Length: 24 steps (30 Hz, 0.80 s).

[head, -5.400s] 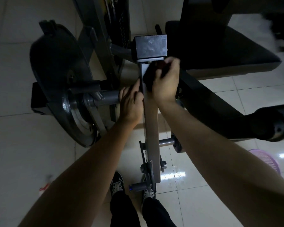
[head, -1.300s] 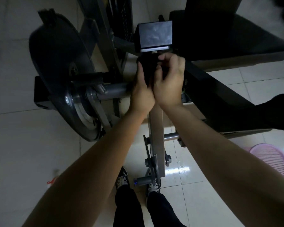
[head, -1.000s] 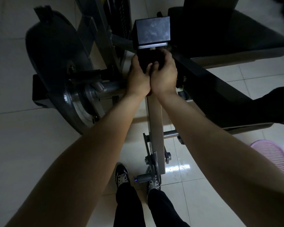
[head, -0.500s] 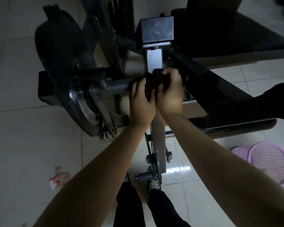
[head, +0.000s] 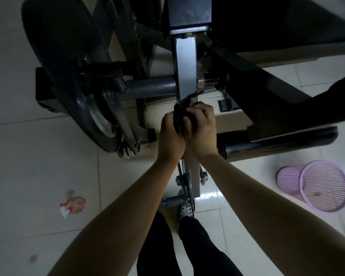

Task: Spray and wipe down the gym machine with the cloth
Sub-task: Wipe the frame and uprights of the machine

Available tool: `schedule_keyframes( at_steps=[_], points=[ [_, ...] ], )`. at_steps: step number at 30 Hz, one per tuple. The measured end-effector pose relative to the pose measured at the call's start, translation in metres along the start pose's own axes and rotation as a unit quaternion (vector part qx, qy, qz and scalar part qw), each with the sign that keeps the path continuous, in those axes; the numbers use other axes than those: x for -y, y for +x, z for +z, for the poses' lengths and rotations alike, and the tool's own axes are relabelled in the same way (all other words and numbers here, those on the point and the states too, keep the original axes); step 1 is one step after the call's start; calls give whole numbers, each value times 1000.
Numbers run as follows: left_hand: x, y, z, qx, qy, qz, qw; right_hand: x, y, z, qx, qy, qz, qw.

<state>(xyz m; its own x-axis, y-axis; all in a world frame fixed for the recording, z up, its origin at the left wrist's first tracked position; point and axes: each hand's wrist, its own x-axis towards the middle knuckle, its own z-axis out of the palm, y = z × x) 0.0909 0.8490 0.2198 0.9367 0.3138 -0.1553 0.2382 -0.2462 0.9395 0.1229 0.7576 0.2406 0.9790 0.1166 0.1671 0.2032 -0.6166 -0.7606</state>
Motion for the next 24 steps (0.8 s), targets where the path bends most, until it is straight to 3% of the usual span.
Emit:
schedule_keyframes(
  at_steps=[3, 6, 10, 17, 20, 24],
  points=[
    [15, -16, 6, -5, 32, -57, 998, -6, -23, 2, 8, 11, 43, 999],
    [31, -29, 9, 11, 74, -81, 994, -13, -43, -5, 20, 48, 154, 987],
    [31, -42, 5, 1, 41, -109, 993, -28, -55, -16, 13, 86, 236, 968],
    [0, -17, -7, -52, -115, -56, 990, 8, 3, -13, -70, 77, 34, 994],
    [-14, -7, -8, -85, -168, -37, 981, 19, 19, -6, -6, 72, -13, 997],
    [-5, 0, -4, -167, -127, -63, 976, 0, 6, 9, 45, -23, -65, 997]
  ],
)
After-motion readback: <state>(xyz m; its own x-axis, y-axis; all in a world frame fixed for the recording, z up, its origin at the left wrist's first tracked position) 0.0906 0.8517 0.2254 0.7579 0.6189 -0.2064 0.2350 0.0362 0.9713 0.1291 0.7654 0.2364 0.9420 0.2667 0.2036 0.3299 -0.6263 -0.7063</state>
